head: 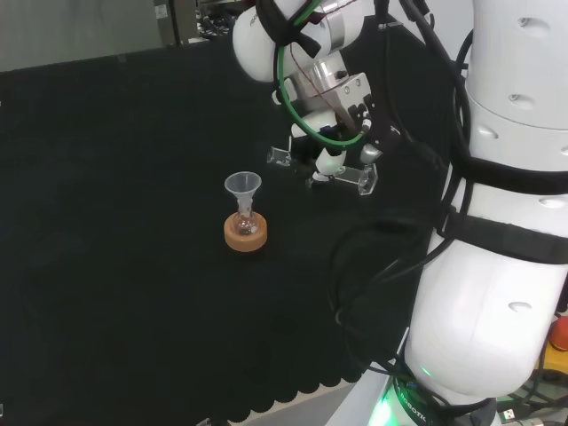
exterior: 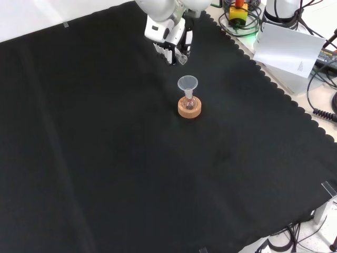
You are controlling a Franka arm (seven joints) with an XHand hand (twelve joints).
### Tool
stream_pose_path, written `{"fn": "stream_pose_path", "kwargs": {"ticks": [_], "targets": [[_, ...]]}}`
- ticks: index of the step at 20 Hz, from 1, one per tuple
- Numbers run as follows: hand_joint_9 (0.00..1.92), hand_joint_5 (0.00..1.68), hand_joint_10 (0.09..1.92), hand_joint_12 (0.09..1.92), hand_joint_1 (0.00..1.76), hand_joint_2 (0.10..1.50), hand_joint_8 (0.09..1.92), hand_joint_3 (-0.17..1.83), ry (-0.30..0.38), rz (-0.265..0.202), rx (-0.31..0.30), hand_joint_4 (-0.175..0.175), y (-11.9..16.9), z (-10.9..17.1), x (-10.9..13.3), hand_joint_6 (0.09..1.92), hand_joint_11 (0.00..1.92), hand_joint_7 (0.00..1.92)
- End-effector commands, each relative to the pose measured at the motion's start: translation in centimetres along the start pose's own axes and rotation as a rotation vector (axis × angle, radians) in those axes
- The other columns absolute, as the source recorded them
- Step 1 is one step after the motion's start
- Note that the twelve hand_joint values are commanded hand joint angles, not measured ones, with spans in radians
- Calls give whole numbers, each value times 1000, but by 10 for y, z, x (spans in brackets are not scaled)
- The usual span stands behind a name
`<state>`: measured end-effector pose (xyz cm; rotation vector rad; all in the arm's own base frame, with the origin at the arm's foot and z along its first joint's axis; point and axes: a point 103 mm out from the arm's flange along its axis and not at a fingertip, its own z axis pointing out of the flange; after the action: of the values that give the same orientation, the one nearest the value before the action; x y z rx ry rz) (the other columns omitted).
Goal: Pour the water from the graduated cylinder into the round-bottom flask.
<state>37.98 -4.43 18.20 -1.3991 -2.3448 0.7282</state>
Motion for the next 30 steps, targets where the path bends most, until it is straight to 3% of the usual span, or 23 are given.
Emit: {"fn": "stream_pose_path", "kwargs": {"ticks": [1,7,17,30], "targets": [[1435,1023,87,747,1152,1101,249,2,-49,18,65,-144,4,-4,8,960,1265,1303],[1436,1022,87,747,1152,1102,247,2,-77,19,109,-144,7,-10,12,961,1266,1304],[1438,1021,87,746,1151,1102,246,2,-143,66,217,-144,19,-22,27,962,1267,1307],[1443,1020,87,745,1152,1102,244,3,-175,100,259,-145,17,-27,29,965,1270,1312]]}}
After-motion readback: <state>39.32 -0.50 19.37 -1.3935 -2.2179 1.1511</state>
